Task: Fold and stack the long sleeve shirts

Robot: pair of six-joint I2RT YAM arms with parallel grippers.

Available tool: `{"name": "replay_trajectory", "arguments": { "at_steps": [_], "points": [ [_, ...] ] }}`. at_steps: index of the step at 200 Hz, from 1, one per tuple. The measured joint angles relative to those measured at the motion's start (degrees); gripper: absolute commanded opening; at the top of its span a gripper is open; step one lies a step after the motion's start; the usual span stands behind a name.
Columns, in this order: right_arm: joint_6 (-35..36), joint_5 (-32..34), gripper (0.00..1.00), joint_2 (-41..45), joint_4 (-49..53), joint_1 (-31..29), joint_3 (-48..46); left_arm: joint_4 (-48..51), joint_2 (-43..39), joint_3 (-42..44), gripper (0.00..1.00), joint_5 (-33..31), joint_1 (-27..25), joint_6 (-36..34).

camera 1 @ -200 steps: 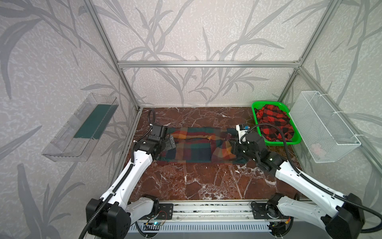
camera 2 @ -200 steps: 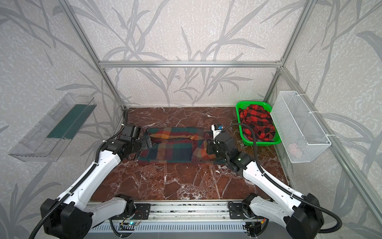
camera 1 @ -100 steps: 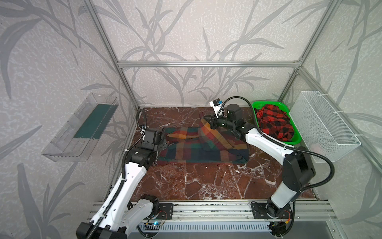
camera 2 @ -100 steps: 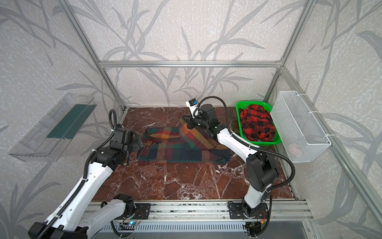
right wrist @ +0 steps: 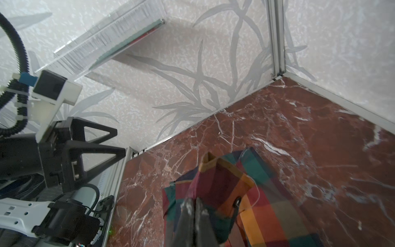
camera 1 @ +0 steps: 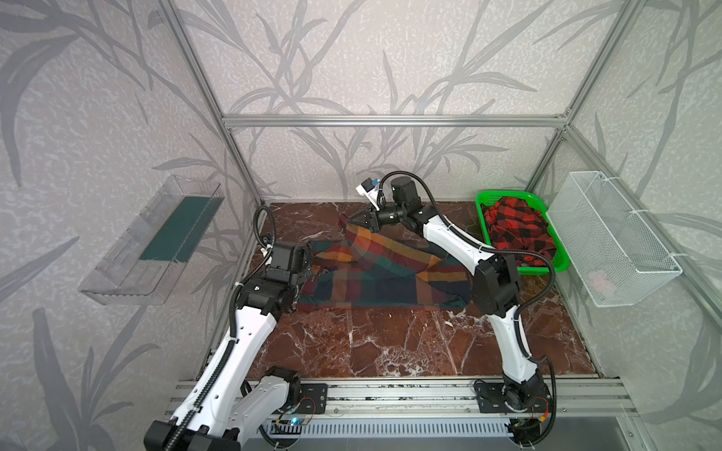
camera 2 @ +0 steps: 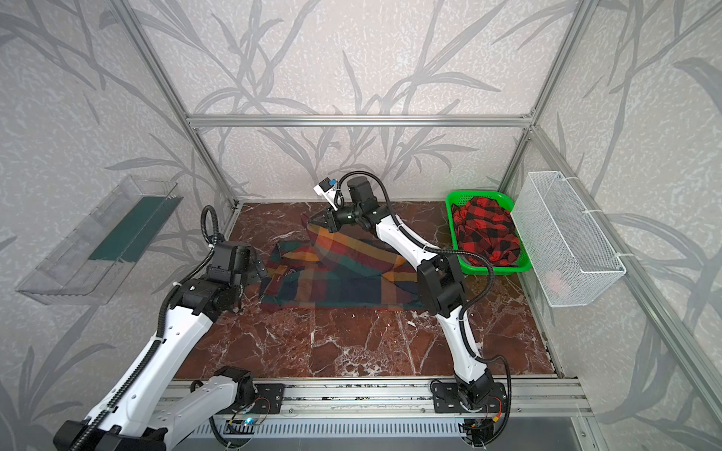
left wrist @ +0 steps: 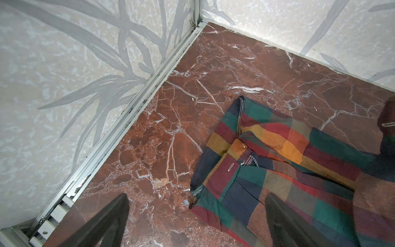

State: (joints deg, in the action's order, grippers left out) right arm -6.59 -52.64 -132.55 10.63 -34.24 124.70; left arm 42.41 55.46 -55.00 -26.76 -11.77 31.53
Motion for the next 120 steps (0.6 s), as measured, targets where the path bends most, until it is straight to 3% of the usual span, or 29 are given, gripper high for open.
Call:
{"name": "replay_trajectory", "arguments": {
  "at_steps": [36, 50, 65, 96, 120],
  "points": [
    [6.9, -2.7, 0.0, -16.2, 20.1, -1.2, 32.6, 0.0, 0.0, 0.0, 0.99, -0.3, 0.4, 0.1],
    [7.8, -3.9, 0.0, -20.3, 24.7, -1.5, 39.9, 0.0, 0.0, 0.0, 0.99, -0.3, 0.5, 0.1],
    [7.7, -5.5, 0.0, -20.9, 26.0, -1.7, 38.8, 0.0, 0.0, 0.0, 0.99, -0.4, 0.6, 0.1],
    [5.9, -9.1, 0.0, -20.0, 23.1, -1.7, 27.8, -0.3, 0.2, 0.1, 0.99, 0.1, 0.8, -0.1],
    [3.8, -11.8, 0.0, -24.1, 23.5, -1.7, 31.2, -3.8, 0.3, 1.7, 0.99, 3.3, 1.0, -2.3]
  ]
}}
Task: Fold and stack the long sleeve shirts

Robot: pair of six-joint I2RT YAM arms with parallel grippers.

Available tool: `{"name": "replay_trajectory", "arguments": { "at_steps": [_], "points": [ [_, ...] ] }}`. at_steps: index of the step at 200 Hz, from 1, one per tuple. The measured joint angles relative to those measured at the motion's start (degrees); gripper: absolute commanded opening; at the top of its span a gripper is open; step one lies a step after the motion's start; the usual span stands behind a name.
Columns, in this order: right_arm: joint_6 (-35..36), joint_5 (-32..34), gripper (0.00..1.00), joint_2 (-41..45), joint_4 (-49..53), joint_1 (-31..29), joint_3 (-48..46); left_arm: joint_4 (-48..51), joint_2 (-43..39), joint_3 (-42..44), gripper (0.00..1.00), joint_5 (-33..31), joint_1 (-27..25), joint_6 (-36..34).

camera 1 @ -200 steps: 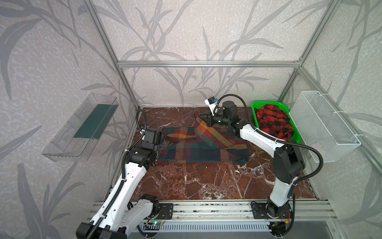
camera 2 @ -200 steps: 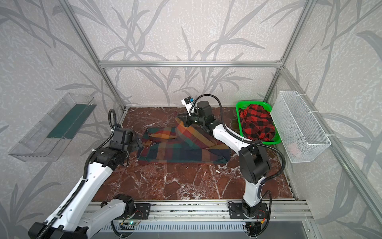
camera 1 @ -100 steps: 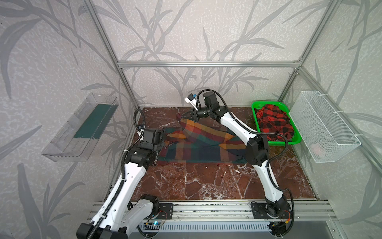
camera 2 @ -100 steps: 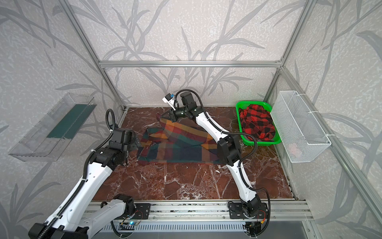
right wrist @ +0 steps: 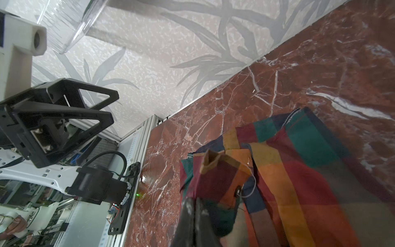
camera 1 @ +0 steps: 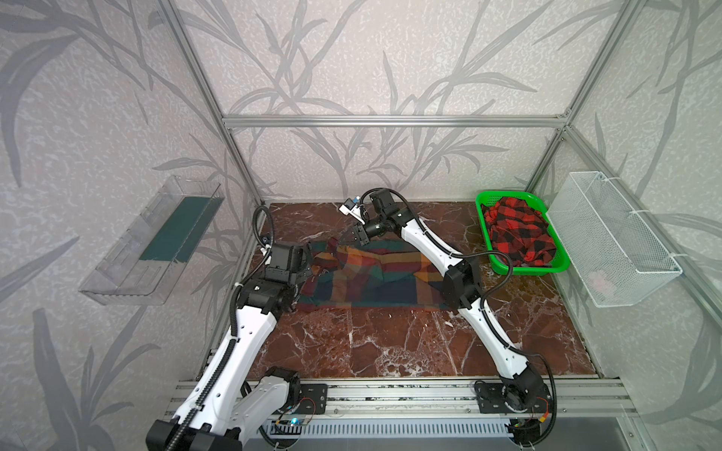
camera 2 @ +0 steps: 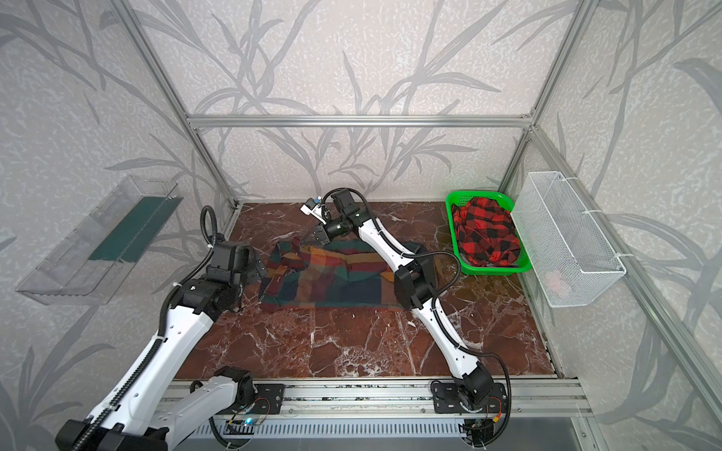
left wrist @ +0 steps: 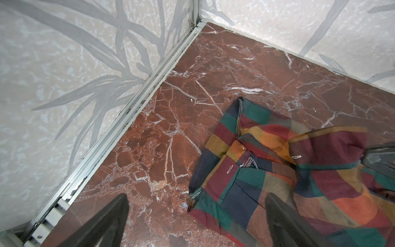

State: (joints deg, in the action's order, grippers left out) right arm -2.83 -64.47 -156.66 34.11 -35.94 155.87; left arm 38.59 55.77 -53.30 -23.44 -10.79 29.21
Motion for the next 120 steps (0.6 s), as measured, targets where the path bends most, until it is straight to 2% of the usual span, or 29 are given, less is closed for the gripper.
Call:
{"name": "replay_trajectory", "arguments": {
  "at_steps": [30, 61, 91, 120],
  "points": [
    [-1.3, -3.2, 0.0, -2.3, -0.3, 0.0, 3.1, -9.2, 1.1, 4.6, 0.96, 9.9, 0.3, -6.3],
    [0.3, -5.1, 0.0, 0.7, -1.6, 0.0, -3.3, -18.8, 3.3, 8.8, 0.97, 17.9, 0.5, -12.8],
    [3.3, -6.8, 0.0, 2.1, -0.7, 0.0, -6.4, -25.5, 6.1, 8.3, 0.96, 24.0, 3.1, -15.5],
    [7.3, -8.9, 0.0, 3.5, 2.0, 0.0, -6.8, -28.5, 11.0, 6.0, 0.94, 35.7, 6.6, -15.6]
  ]
}}
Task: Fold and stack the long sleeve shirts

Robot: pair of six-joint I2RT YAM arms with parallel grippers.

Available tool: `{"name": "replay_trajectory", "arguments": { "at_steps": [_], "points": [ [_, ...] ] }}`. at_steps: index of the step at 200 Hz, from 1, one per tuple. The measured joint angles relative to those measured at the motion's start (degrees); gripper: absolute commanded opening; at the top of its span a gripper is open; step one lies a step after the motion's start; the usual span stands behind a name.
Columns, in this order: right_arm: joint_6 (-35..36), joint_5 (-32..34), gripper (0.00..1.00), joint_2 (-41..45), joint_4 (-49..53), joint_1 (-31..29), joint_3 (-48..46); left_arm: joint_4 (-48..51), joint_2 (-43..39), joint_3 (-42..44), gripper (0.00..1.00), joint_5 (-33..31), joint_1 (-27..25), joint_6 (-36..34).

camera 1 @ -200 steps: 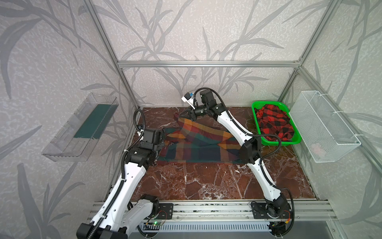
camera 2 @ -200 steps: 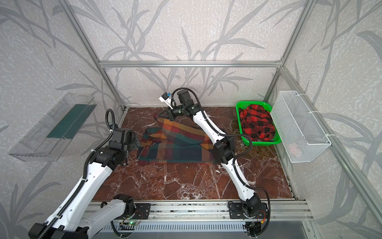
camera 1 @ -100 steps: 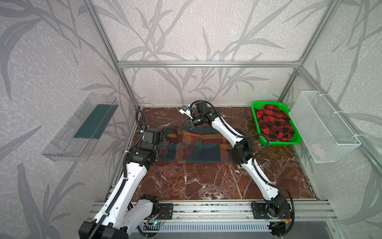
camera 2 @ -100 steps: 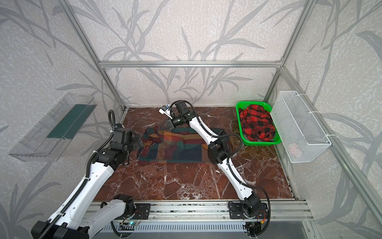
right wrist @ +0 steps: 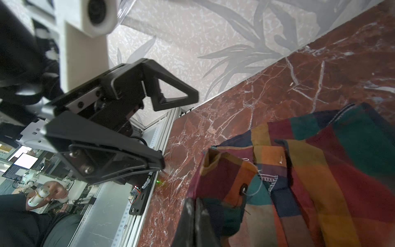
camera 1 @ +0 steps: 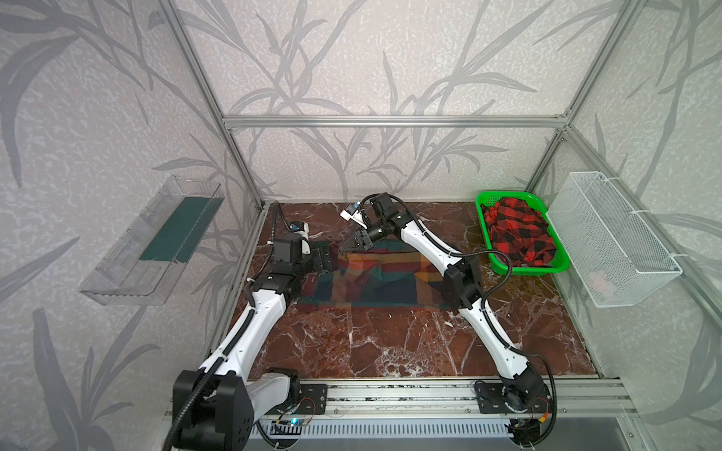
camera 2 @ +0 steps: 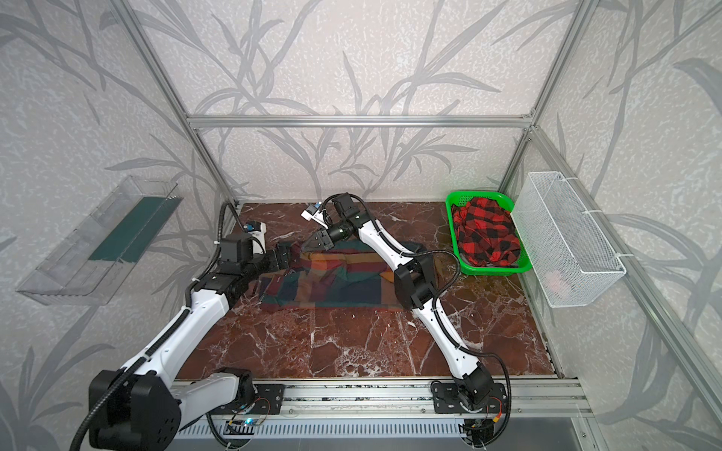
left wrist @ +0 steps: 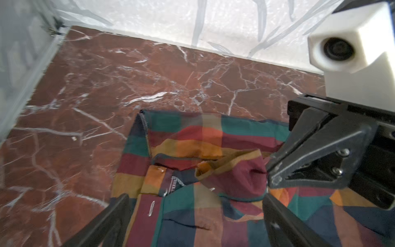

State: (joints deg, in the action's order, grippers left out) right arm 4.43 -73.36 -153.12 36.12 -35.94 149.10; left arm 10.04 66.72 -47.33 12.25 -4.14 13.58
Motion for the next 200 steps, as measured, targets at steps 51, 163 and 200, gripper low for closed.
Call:
{"name": "replay_trajectory", "arguments": {
  "at_steps": [51, 163, 200],
  "points": [
    [6.2, -3.1, 0.0, 3.4, 5.0, 0.1, -0.2, -0.5, 0.5, -0.1, 0.89, 17.3, 2.5, -3.5],
    [10.9, -4.8, 0.0, 3.7, 10.8, 1.0, -0.5, 5.9, 5.7, -5.6, 0.25, 31.4, 4.7, -9.1],
    [10.9, -5.1, 0.0, 3.7, 10.8, 1.1, -0.5, 6.3, 5.7, -5.8, 0.14, 32.6, 4.7, -9.5]
  ]
}}
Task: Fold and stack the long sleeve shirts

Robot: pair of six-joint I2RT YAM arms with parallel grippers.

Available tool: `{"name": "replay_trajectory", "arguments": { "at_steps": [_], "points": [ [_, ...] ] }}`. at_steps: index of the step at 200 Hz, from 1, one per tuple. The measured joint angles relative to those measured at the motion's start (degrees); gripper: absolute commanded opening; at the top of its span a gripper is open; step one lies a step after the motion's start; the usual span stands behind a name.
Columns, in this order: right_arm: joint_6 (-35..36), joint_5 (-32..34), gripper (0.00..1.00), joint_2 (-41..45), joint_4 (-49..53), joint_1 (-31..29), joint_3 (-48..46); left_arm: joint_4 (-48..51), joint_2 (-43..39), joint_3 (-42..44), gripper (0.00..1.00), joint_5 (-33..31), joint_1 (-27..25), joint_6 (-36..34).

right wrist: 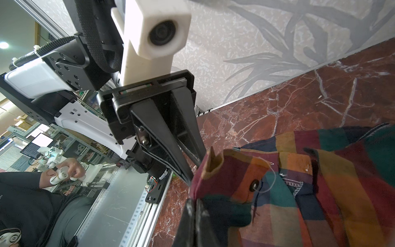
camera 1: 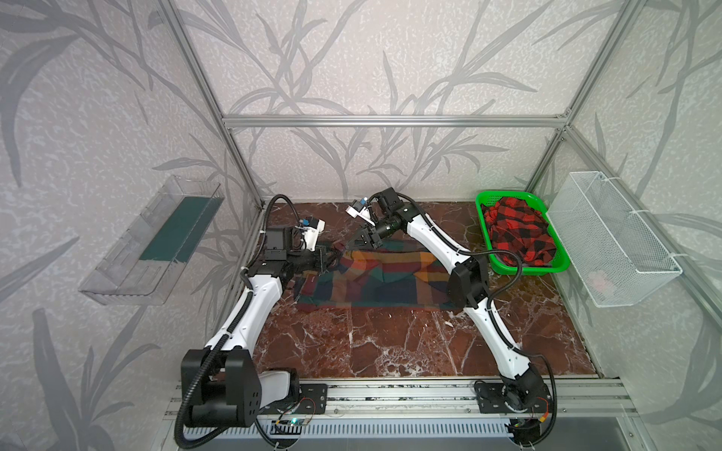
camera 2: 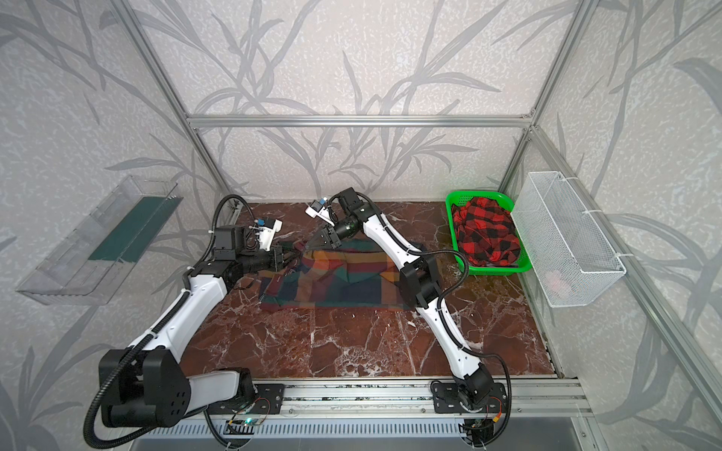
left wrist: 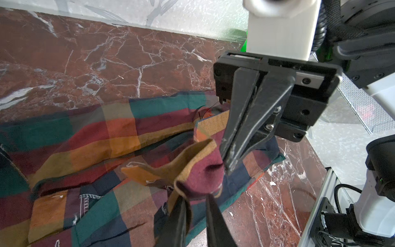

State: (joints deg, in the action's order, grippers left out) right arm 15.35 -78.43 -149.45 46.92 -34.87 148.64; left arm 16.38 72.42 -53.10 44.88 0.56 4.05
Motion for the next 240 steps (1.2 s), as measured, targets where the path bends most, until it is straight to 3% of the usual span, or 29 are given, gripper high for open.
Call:
{"name": "replay_trajectory", "arguments": {
  "at_steps": [17, 59, 96, 119, 150, 182, 240],
  "points": [
    [0.0, -0.1, 0.0, 0.0, 0.0, 0.0, 0.0, 0.3, 0.0, -0.1, 0.0, 0.1, 0.0, -0.6],
    [-0.2, -0.1, 0.0, 0.0, 0.0, 0.0, 0.0, 2.5, 0.0, -1.3, 0.0, -1.6, -0.1, -1.6],
    [-4.1, 1.2, 0.0, 0.6, -3.4, 0.2, -1.3, 2.9, 0.0, -1.6, 0.0, -8.4, -0.1, -1.5],
    [-8.0, 1.6, 0.13, 1.6, -8.3, 0.5, -4.1, 2.9, 0.0, -1.6, 0.0, -13.8, -0.1, -0.5],
    [-12.9, 2.8, 0.15, 4.3, -16.4, 1.1, -10.9, 2.9, 0.1, -1.6, 0.0, -18.4, -0.1, 1.6],
    [-22.9, 3.2, 0.29, 6.3, -29.8, 1.8, -16.7, 2.2, 0.1, -1.6, 0.0, -21.4, -0.1, 3.1],
    [-50.5, 9.4, 0.3, 9.9, -62.6, 7.7, -32.0, 0.7, 3.5, -1.6, 0.0, -27.3, -0.1, 7.1]
  ]
}}
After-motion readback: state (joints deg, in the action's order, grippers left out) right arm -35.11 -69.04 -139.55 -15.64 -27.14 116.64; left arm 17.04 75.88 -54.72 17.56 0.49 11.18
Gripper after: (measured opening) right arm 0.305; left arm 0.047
